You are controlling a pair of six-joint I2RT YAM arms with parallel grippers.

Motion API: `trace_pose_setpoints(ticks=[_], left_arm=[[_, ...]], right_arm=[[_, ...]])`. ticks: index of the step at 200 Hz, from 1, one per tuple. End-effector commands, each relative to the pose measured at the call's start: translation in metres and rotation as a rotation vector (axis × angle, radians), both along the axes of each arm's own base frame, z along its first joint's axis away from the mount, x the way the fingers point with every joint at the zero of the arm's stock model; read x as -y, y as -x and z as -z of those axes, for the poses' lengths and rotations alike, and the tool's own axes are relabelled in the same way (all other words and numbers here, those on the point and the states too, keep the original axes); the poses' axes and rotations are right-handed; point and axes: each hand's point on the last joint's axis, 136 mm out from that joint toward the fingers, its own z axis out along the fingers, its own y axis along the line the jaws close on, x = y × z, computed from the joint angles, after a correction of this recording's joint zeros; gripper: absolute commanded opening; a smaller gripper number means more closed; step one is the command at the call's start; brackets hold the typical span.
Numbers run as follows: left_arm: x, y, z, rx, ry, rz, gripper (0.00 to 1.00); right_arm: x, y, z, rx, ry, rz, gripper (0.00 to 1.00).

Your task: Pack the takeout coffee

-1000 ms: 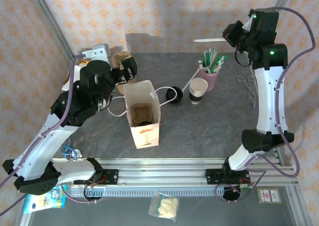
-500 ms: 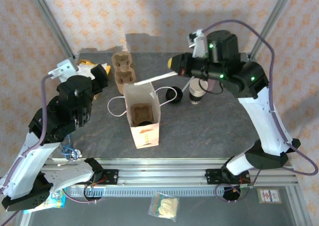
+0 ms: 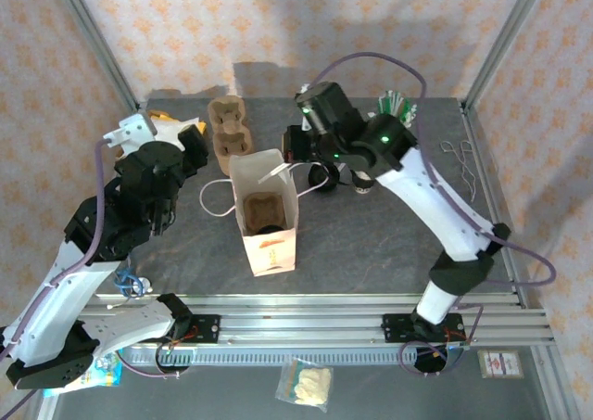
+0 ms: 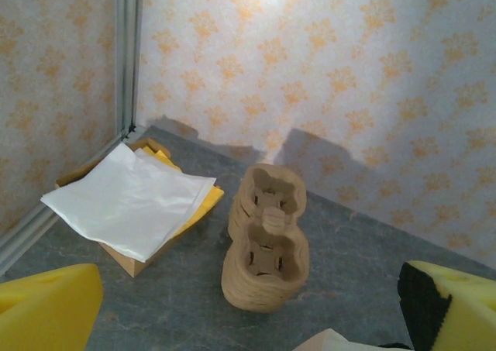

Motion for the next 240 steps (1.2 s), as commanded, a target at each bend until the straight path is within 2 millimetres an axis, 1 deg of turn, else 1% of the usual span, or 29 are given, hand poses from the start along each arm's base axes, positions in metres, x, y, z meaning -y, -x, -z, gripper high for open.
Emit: trace_pose_setpoints(ticks=[1, 10, 20, 33, 42, 56, 76, 99, 109, 140, 158, 167, 182, 205, 220, 240], left_arm=[[0.002, 0.0, 0.008, -0.028, -0.014, 0.021, 0.99], [0.003, 0.0, 0.009, -0.032, -0.011, 0.027, 0.99], [0.004, -0.001, 0.01, -0.044, -0.03, 0.04, 0.99], [0.005, -0.002, 0.013, -0.059, -0.046, 0.05, 0.99], [0.005, -0.004, 0.016, -0.074, -0.055, 0.049, 0.99], [0.002, -0.008, 0.023, -0.109, -0.066, 0.042, 0.99], [-0.007, -0.016, 0.038, -0.163, -0.054, 0.03, 0.99], [-0.019, -0.026, 0.059, -0.2, 0.011, 0.014, 0.99], [-0.028, -0.029, 0.069, -0.209, 0.061, -0.007, 0.99], [-0.051, -0.036, 0.115, -0.253, 0.246, -0.084, 0.99], [-0.063, -0.041, 0.14, -0.276, 0.339, -0.114, 0.99], [-0.073, -0.044, 0.151, -0.28, 0.381, -0.146, 0.99], [-0.089, -0.049, 0.17, -0.28, 0.452, -0.2, 0.99], [-0.103, -0.061, 0.192, -0.26, 0.57, -0.254, 0.99], [-0.108, -0.072, 0.205, -0.234, 0.684, -0.266, 0.99], [-0.118, -0.087, 0.216, -0.15, 0.847, -0.294, 0.98]], right_arm=[[-0.019, -0.021, 0.005, 0.038, 0.021, 0.009, 0.0], [-0.027, -0.025, 0.012, 0.027, 0.031, 0.0, 0.0], [-0.033, -0.029, 0.018, 0.013, 0.042, -0.004, 0.06], [-0.039, -0.032, 0.023, -0.001, 0.05, -0.006, 0.27], [-0.04, -0.033, 0.023, -0.002, 0.051, -0.005, 0.35], [-0.038, -0.034, 0.016, 0.01, 0.04, 0.01, 0.42], [-0.03, -0.035, -0.002, 0.049, 0.01, 0.043, 0.5], [-0.019, -0.033, -0.023, 0.087, -0.027, 0.075, 0.53], [-0.014, -0.031, -0.033, 0.106, -0.047, 0.087, 0.54], [0.008, -0.023, -0.069, 0.183, -0.122, 0.127, 0.56], [0.019, -0.016, -0.083, 0.22, -0.164, 0.132, 0.57], [0.025, -0.01, -0.09, 0.239, -0.185, 0.131, 0.58], [0.032, -0.004, -0.091, 0.253, -0.205, 0.119, 0.59], [0.041, 0.002, -0.089, 0.268, -0.202, 0.104, 0.6], [0.046, -0.001, -0.082, 0.268, -0.185, 0.106, 0.6], [0.052, -0.007, -0.076, 0.271, -0.183, 0.108, 0.61]])
